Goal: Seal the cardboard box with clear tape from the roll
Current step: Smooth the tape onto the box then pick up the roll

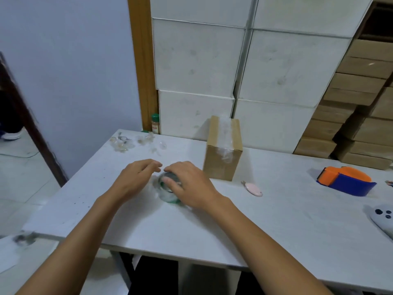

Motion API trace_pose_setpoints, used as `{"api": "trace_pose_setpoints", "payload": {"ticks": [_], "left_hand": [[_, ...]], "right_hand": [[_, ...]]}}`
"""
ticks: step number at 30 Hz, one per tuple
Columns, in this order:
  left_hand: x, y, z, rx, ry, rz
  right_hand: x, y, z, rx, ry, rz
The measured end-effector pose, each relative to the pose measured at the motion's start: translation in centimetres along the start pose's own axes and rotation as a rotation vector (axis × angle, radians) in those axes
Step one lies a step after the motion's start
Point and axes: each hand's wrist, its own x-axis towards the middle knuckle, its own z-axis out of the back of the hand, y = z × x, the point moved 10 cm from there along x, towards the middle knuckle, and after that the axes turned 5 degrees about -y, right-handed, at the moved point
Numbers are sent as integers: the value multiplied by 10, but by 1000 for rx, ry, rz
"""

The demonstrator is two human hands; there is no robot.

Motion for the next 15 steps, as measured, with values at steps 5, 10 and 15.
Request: {"api": "trace_pose_setpoints", "payload": {"ticks": [5,10,15], "left_hand": [[-13,8,-1,6,119,-21],[-13,12,0,95,99,-127],[-9,16,6,125,25,-188]], "right_hand": [[1,3,-16,-50,27,-22],[2,5,-19,-66,28,-29],[5,3,-21,-86,6,-54]]}}
